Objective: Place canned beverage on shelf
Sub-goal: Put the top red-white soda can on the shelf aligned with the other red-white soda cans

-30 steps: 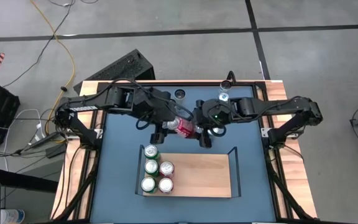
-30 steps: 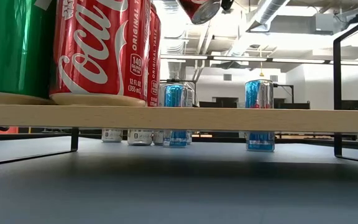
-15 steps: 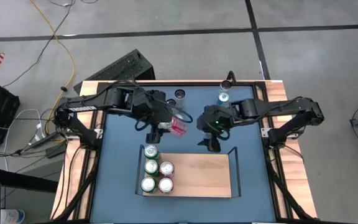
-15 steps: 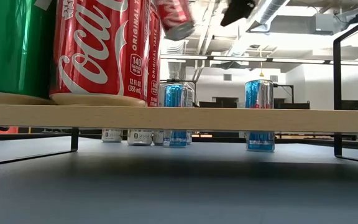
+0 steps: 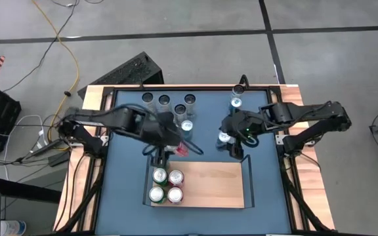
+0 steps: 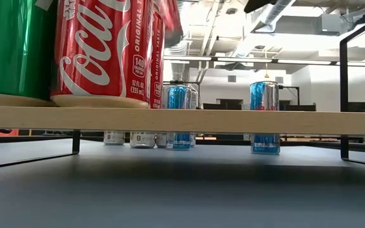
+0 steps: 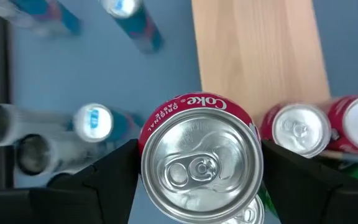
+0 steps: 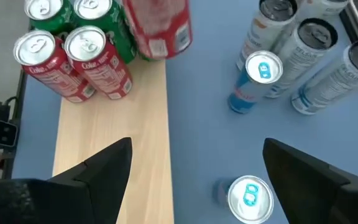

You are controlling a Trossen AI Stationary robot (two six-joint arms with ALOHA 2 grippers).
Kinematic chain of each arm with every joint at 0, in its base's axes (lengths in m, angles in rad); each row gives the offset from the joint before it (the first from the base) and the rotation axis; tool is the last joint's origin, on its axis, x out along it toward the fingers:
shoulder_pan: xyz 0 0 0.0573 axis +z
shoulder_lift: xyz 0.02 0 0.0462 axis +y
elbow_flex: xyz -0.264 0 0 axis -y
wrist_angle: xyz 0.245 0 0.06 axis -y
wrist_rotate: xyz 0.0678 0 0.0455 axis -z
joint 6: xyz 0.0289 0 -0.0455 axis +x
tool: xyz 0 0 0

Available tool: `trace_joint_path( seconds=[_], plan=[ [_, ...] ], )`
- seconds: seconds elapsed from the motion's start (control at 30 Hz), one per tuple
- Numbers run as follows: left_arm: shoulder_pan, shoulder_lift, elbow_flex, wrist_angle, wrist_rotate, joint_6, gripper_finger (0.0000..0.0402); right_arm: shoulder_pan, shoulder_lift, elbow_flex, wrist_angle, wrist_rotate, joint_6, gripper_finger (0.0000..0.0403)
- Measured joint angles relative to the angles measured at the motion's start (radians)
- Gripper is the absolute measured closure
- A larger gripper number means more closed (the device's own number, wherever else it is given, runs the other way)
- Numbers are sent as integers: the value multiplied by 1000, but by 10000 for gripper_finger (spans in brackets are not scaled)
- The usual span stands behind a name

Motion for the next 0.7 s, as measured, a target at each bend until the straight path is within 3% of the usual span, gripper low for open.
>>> trace_joint_path(
  seconds=[0.23, 0.7],
  plan=[
    [-17, 109, -4, -21, -1, -4, 125, 5, 5, 0, 5, 2, 16, 59],
    [31, 141, -3, -21, 97, -48, 125, 13, 5, 0, 6, 3, 18, 59]
  ],
)
